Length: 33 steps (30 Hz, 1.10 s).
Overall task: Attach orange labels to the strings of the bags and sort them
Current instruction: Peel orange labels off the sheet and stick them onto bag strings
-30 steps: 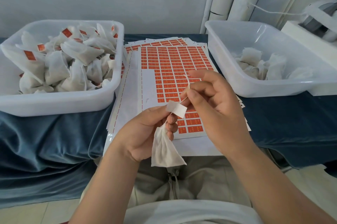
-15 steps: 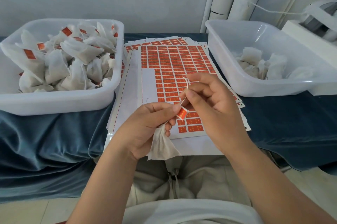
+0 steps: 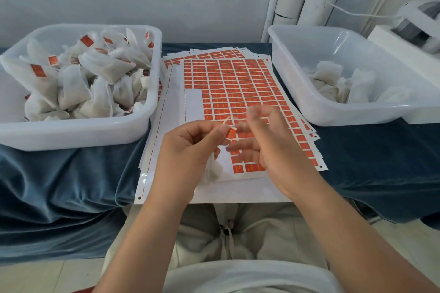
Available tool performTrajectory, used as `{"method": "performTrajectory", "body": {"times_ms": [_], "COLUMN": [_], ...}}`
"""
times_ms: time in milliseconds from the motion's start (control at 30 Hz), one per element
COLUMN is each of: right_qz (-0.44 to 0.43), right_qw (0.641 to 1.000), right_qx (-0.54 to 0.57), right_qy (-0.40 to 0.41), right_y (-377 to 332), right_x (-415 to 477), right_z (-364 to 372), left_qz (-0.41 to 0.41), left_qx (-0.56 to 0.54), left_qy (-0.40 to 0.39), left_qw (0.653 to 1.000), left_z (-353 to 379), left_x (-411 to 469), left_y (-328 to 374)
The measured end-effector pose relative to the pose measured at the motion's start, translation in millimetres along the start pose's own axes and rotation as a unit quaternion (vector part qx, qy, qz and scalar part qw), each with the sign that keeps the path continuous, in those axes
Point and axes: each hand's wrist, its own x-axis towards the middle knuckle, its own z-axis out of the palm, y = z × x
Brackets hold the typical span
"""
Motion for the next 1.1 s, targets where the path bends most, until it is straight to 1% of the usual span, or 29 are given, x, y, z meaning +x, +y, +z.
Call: {"method": "performTrajectory", "body": {"times_ms": [33,67,133,267,333,433,567,767,833,900,1033,1100], "right_qz": [0.007,-0.006,-0.063,-0.173,-0.192,-0.184,-0.156,-0.186,-0.182,-0.171,-0.142,-0.136], "right_qw": [0.999,0.995,0.983,0.950,0.941,0.939,0.953,0.954,0.954,0.957,0.971,0.968], "right_qx": [-0.044,-0.092,-0.168,-0.257,-0.279,-0.290,-0.255,-0.234,-0.236,-0.234,-0.187,-0.204], "right_qy": [-0.014,-0.028,-0.042,-0.029,-0.023,-0.029,-0.039,-0.019,-0.019,-0.023,-0.048,-0.052], "right_y": [1,3,7,10,10,13,14,16,18,19,15,14], "right_x": [-1,-3,-6,-7,-5,-3,-4,-4,-4,-4,-4,-4], "right_z": [0,1,0,-2,-4,-7,-5,-4,-4,-3,-5,-6], "left_qz": [0.016,0.029,0.039,0.026,0.020,0.025,0.058,0.077,0.079,0.089,0.099,0.087], "left_qx": [0.012,0.023,0.038,0.019,0.012,0.025,0.035,0.060,0.060,0.077,0.127,0.164], "left_qy": [0.003,-0.001,-0.015,-0.033,-0.046,-0.053,-0.048,-0.044,-0.042,-0.035,-0.035,-0.035], "left_qw": [1.000,0.999,0.998,0.999,0.999,0.998,0.997,0.994,0.994,0.992,0.986,0.982], "left_z": [1,1,3,4,5,7,7,9,10,11,7,1], "left_x": [-1,-2,-3,-3,-3,-2,-2,-4,-4,-4,-1,7], "left_y": [0,1,2,4,3,-1,-3,-4,-3,0,10,21]}}
